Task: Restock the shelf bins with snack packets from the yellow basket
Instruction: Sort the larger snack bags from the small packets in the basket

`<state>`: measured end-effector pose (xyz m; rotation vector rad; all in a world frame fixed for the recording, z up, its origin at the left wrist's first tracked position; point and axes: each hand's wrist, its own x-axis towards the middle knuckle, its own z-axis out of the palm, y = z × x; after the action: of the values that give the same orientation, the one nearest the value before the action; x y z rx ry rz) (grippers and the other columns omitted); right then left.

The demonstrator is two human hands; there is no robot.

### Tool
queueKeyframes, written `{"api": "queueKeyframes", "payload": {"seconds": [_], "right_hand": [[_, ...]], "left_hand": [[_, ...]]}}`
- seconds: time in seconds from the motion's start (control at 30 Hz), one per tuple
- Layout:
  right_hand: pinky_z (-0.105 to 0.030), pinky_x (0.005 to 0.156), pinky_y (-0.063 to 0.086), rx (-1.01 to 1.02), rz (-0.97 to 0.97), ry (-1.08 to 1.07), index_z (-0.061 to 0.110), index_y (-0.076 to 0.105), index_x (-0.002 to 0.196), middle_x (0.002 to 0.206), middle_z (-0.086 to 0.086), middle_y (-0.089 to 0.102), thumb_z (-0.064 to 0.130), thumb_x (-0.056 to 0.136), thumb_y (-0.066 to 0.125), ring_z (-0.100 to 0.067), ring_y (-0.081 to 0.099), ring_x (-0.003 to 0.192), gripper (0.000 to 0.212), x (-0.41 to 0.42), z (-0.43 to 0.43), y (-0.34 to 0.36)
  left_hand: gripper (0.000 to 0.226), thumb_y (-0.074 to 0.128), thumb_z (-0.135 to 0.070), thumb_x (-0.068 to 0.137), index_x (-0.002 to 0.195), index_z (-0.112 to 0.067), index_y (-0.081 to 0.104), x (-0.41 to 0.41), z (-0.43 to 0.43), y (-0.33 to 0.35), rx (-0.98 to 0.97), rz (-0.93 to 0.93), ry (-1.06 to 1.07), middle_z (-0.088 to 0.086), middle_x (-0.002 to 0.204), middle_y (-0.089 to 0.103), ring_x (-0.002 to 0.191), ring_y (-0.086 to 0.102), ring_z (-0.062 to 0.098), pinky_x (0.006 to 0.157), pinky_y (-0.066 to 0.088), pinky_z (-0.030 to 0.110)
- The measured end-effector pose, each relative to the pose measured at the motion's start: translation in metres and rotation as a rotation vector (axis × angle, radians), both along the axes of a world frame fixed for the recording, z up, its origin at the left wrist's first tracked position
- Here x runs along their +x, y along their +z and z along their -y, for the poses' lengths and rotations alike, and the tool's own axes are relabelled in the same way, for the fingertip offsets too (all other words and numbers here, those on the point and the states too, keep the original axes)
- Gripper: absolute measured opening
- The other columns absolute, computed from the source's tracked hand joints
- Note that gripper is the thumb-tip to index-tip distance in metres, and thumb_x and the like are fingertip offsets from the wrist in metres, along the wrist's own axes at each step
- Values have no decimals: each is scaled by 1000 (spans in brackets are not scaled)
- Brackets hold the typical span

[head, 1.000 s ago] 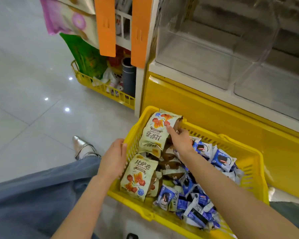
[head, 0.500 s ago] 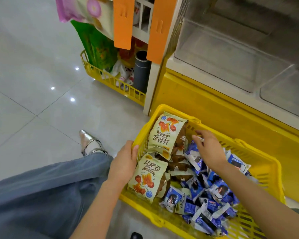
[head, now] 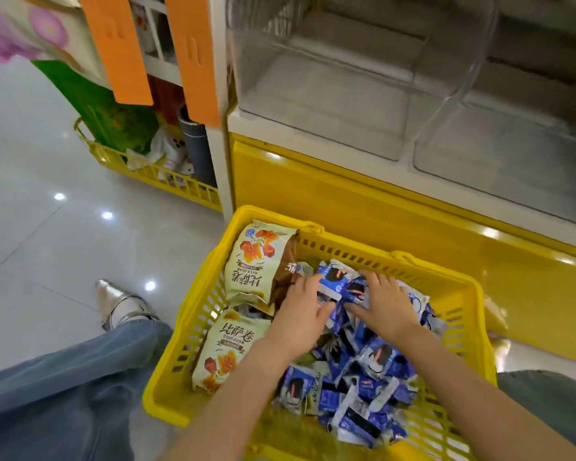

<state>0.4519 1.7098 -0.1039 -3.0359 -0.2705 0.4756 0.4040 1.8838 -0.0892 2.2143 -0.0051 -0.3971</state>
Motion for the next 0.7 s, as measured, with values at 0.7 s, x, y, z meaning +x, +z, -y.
{"api": "queueKeyframes", "payload": {"seconds": [0.7], "right_hand": [[-30,104,33,716,-64,-407,24,43,134,130,0,46,46,93,46,-18,41,126,47,-42,55,-11]], "left_hand": [[84,65,-45,81,146,-14,22,34,55,-40,-254,-375,290,2,152,27,135,31,16,106,28,32]]}}
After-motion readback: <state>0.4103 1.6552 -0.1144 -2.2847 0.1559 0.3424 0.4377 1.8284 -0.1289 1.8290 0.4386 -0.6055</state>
